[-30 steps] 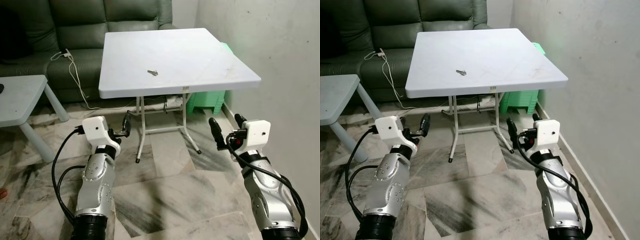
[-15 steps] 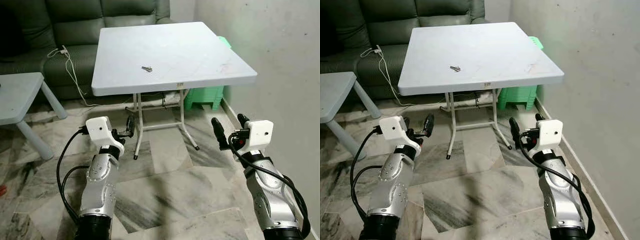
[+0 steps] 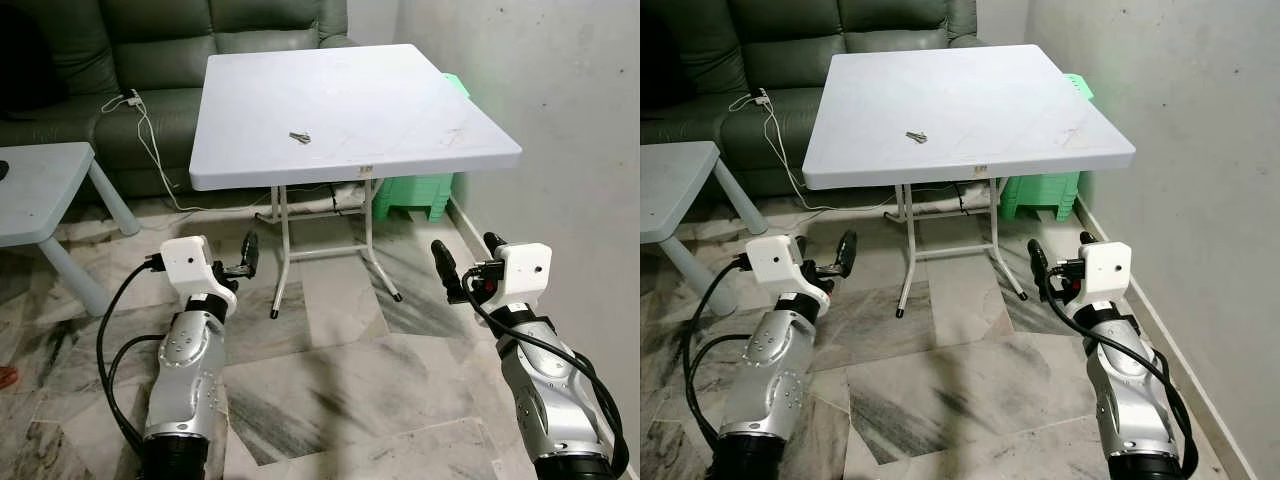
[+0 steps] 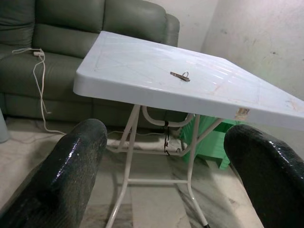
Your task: Hang keys on a hook
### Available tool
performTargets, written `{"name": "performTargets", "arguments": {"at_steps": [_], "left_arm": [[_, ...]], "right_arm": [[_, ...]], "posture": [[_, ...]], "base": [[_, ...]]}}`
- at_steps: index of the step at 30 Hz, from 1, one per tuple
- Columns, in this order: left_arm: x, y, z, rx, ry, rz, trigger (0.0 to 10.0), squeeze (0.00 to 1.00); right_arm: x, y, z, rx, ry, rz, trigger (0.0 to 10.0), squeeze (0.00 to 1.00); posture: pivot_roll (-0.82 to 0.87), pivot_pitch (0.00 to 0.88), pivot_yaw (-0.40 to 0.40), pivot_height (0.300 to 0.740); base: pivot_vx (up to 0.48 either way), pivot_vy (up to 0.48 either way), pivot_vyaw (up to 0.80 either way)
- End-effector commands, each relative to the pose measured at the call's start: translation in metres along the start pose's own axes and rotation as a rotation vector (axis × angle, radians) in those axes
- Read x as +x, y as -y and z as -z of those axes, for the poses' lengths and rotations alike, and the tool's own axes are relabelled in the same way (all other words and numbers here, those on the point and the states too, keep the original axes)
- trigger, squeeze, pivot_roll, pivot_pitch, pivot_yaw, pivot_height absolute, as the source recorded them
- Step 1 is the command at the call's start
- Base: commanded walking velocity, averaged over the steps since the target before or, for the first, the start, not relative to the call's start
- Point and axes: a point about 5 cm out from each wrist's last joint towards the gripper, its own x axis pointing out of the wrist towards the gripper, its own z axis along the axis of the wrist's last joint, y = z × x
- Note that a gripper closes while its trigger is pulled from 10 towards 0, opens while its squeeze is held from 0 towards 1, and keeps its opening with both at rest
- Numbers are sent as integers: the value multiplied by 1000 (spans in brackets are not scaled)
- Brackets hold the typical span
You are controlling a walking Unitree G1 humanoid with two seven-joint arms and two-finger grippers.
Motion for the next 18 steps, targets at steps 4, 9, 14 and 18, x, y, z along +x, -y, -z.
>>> {"name": "performTargets", "arguments": {"at_steps": [4, 9, 14, 18], "left_arm": [[0, 2, -3, 6, 5, 19, 10000, 0], [1, 3, -5, -2, 16, 26, 10000, 0], [3, 3, -8, -4, 28, 26, 10000, 0], [3, 3, -9, -6, 29, 25, 10000, 0]], "right_arm": [[-1, 3, 0, -2, 0, 17, 10000, 0], [-1, 2, 0, -1, 0, 16, 10000, 0], [1, 1, -2, -1, 9, 15, 10000, 0], [2, 2, -3, -3, 12, 12, 10000, 0]], "posture": [[-3, 49, -27, 740], [-2, 48, -27, 740], [-1, 48, -28, 740], [1, 48, -30, 740]], "base": [[0, 0, 0], [0, 0, 0], [270, 0, 0], [292, 0, 0]]}}
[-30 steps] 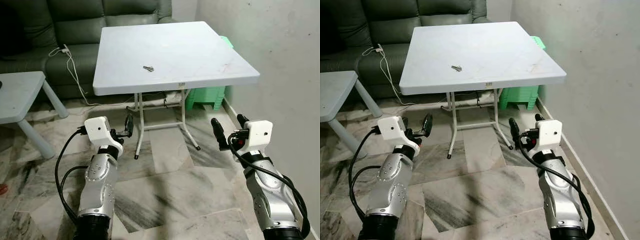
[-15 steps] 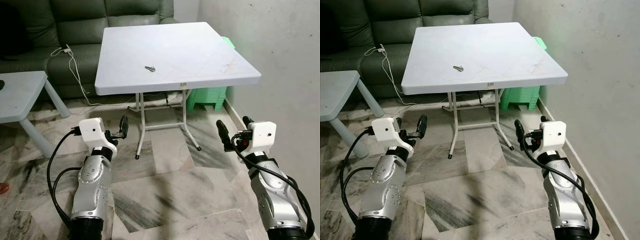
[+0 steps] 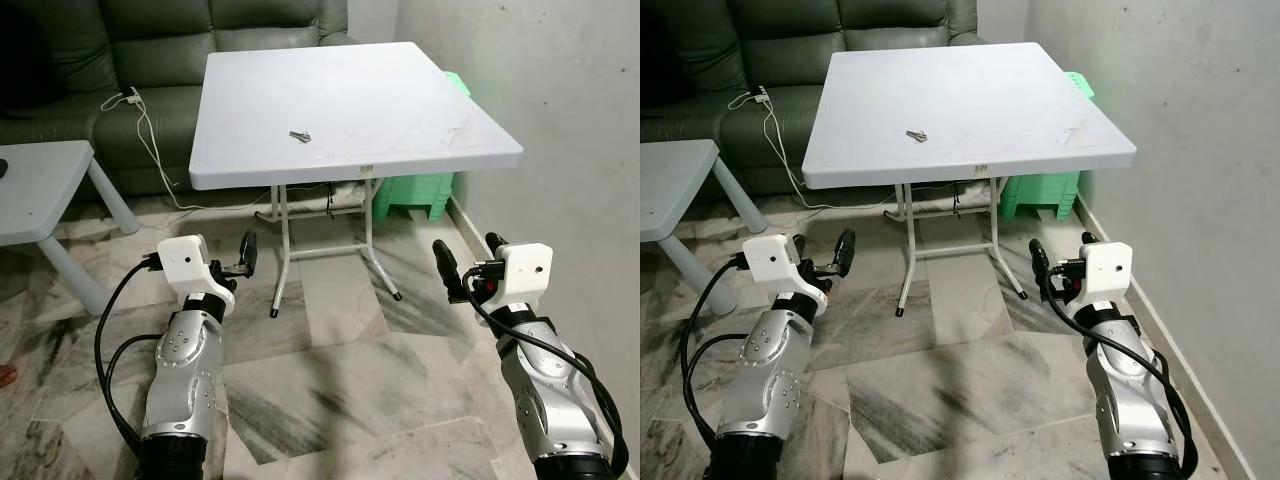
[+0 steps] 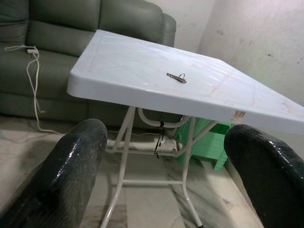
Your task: Hang keys on a hook
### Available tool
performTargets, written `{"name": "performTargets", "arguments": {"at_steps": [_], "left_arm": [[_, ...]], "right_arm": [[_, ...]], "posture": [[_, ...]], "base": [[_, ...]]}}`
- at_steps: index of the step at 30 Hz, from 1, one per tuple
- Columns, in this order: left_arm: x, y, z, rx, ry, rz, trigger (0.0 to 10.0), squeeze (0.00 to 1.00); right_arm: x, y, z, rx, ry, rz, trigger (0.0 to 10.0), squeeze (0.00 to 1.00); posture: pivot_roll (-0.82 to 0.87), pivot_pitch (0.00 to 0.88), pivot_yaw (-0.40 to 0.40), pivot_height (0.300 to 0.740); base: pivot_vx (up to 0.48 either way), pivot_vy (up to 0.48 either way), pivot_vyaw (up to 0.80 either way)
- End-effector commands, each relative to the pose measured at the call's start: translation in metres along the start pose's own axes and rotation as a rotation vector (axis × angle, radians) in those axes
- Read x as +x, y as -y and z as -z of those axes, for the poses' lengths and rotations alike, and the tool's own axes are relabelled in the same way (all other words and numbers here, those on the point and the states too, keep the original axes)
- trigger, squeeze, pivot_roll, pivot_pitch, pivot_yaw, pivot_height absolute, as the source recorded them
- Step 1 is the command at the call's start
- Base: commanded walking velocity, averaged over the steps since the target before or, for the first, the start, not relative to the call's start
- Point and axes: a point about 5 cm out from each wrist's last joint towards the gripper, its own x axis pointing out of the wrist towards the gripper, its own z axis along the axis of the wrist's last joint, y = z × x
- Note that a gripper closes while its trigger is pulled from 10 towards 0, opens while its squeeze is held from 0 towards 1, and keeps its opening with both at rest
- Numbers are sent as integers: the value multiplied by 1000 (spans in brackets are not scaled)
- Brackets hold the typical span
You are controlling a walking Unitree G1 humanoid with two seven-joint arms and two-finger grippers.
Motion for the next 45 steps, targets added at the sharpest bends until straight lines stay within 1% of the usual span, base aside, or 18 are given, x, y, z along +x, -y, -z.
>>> {"name": "performTargets", "arguments": {"at_steps": [1, 16, 24, 40, 43, 45], "left_arm": [[3, 3, -7, 10, 22, 14, 10000, 0], [3, 3, -7, 0, 23, 9, 10000, 0], [3, 3, -7, -3, 25, 6, 10000, 0], [2, 4, -7, -5, 25, 5, 10000, 0], [2, 4, -7, -6, 26, 6, 10000, 0], [2, 5, -7, -7, 25, 5, 10000, 0]], "right_arm": [[2, 2, -3, -4, 11, 9, 10000, 0], [2, 0, -3, -5, 9, -4, 10000, 0], [5, -4, -4, -37, 4, -49, 10000, 0], [6, -5, -3, -44, 4, -65, 10000, 0], [6, -5, -4, -17, 10, -58, 10000, 0], [6, -4, -4, -16, 12, -57, 10000, 0]], "posture": [[1, 48, -30, 740], [5, 43, -36, 740], [7, 40, -39, 740], [12, 26, -45, 740], [12, 26, -46, 740], [11, 29, -45, 740]], "base": [[292, 0, 0], [300, 0, 0], [389, 0, 0], [389, 0, 772], [393, 0, 0], [390, 0, 0]]}}
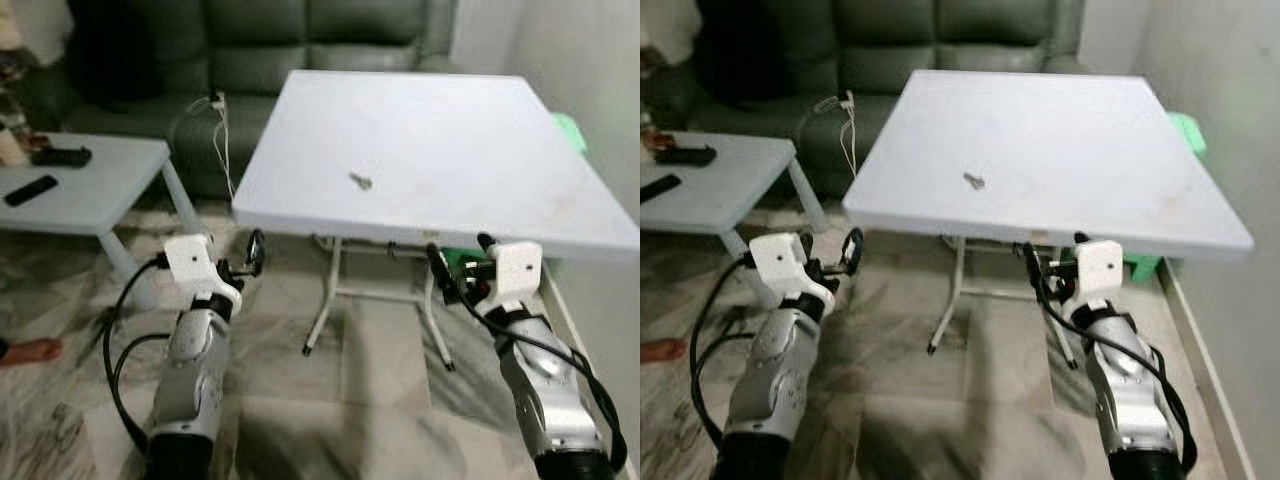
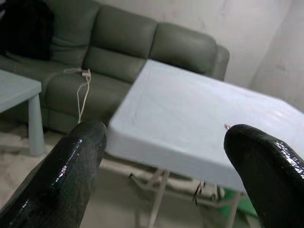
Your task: Hang keys on a hook
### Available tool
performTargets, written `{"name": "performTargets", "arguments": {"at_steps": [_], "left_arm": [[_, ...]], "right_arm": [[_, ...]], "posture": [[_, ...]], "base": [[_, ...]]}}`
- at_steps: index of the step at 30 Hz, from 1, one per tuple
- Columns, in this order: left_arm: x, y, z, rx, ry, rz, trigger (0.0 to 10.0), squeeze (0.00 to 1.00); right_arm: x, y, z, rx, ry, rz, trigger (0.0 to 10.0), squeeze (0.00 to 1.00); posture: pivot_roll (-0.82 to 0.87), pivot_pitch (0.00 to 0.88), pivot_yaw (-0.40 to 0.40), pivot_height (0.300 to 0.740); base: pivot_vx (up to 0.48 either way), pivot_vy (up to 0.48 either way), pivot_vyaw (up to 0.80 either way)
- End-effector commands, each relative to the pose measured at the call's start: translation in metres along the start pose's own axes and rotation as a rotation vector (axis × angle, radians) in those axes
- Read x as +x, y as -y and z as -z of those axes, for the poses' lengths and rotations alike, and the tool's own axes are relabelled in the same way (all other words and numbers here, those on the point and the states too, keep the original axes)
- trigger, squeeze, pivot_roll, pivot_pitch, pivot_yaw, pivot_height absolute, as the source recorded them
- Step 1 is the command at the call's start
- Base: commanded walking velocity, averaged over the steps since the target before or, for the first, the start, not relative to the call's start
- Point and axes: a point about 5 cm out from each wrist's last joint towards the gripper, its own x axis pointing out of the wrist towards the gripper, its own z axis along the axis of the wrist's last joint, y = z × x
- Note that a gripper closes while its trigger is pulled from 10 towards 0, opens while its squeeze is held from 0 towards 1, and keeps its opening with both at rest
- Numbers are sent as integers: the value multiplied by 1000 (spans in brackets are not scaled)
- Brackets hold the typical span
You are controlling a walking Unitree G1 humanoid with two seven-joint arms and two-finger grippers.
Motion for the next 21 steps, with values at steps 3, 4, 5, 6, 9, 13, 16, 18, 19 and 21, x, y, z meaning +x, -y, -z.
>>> {"name": "performTargets", "arguments": {"at_steps": [3, 4, 5, 6, 9, 13, 16, 18, 19, 21], "left_arm": [[0, -4, -4, 13, 13, -9, 10000, 0], [0, -4, -4, 12, 12, -11, 10000, 0], [0, -4, -4, 12, 12, -11, 10000, 0], [0, -4, -4, 12, 12, -11, 10000, 0], [-1, -4, -4, 14, 12, -13, 10000, 0], [-1, -5, -4, 14, 11, -15, 10000, 0], [-1, -5, -4, 8, 11, -20, 10000, 0], [-1, -5, -4, 10, 12, -20, 10000, 0], [-1, -6, -4, 8, 12, -21, 10000, 0], [-1, -6, -5, 13, 14, -21, 10000, 0]], "right_arm": [[3, -4, -4, 11, 15, -17, 10000, 0], [3, -4, -4, 12, 14, -16, 10000, 0], [2, -4, -4, 11, 14, -15, 10000, 0], [2, -3, -4, 11, 15, -14, 10000, 0], [2, -3, -4, 11, 13, -14, 10000, 0], [2, -3, -4, 13, 13, -13, 10000, 0], [2, -3, -3, 14, 12, -13, 10000, 0], [2, -3, -3, 13, 11, -15, 10000, 0], [2, -3, -3, 13, 11, -16, 10000, 0], [2, -3, -3, 12, 11, -18, 10000, 0]], "posture": [[11, 30, -45, 740], [11, 30, -45, 740], [11, 32, -45, 740], [11, 33, -46, 740], [12, 37, -45, 740], [12, 39, -45, 740], [14, 41, -46, 740], [14, 42, -45, 740], [14, 42, -45, 740], [14, 42, -46, 740]], "base": [[390, 0, 0], [390, 0, 0], [390, 0, 0], [390, 0, 0], [390, 0, 0], [390, 0, 0], [387, 0, 0], [390, 0, 0], [390, 0, 0], [386, 0, 0]]}}
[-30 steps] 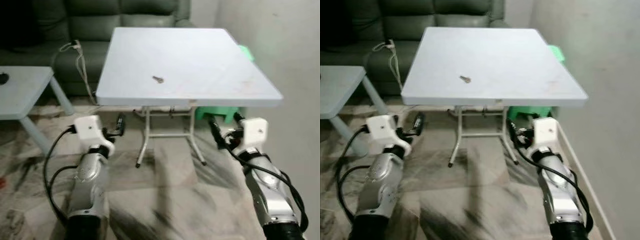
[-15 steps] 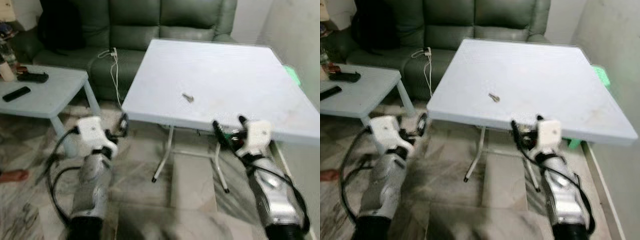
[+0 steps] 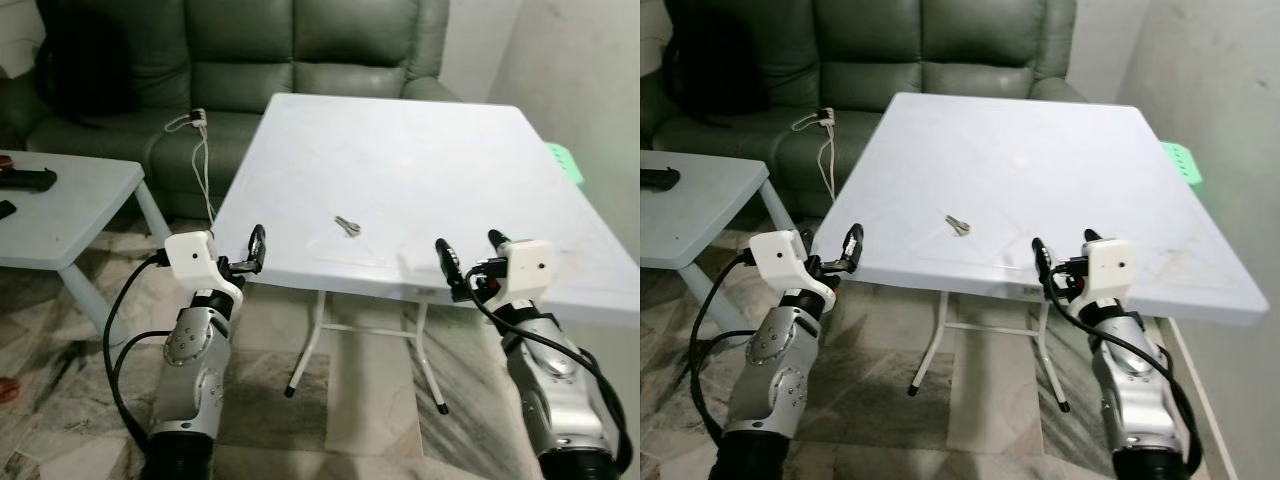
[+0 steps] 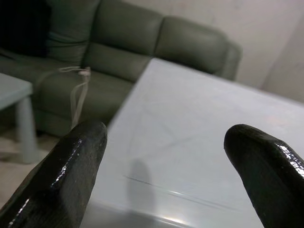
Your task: Hang keys on a hook
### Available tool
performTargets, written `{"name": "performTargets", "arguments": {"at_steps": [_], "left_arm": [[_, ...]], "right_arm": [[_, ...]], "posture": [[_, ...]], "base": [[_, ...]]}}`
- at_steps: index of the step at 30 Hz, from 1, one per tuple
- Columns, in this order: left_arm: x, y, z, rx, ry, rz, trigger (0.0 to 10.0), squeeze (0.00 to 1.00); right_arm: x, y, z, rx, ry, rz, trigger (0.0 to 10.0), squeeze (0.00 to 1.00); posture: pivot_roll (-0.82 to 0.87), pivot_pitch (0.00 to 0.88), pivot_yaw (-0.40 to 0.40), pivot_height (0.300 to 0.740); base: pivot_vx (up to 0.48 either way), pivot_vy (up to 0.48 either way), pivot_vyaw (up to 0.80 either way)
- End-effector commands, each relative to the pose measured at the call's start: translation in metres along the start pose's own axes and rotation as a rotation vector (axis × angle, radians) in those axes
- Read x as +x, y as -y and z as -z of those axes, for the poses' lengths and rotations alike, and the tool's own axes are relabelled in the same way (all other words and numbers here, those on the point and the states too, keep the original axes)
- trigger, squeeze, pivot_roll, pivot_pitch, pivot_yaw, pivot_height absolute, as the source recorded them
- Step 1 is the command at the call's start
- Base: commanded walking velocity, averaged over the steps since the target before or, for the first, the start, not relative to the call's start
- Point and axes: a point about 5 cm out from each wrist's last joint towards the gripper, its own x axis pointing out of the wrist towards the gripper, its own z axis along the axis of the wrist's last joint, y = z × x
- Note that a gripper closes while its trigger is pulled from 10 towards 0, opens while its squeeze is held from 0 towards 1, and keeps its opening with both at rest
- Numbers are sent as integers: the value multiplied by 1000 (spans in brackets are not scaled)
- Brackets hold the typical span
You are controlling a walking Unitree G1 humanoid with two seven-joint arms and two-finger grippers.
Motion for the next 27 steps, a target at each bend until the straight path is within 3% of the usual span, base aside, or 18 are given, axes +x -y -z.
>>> {"name": "performTargets", "arguments": {"at_steps": [1, 19, 27], "left_arm": [[3, 12, -2, -11, 10, 29, 10000, 0], [3, 13, -3, -12, 17, 28, 10000, 0], [1, 15, -1, -11, 5, 15, 10000, 0]], "right_arm": [[-3, 11, -3, -13, 4, 29, 10000, 0], [-2, 12, -3, -15, 0, 16, 10000, 0], [-2, 11, -3, -20, -5, 1, 10000, 0]], "posture": [[14, 42, -46, 740], [13, 44, -48, 740], [13, 43, -47, 740]], "base": [[386, 0, 0], [385, 0, 0], [0, 0, 0]]}}
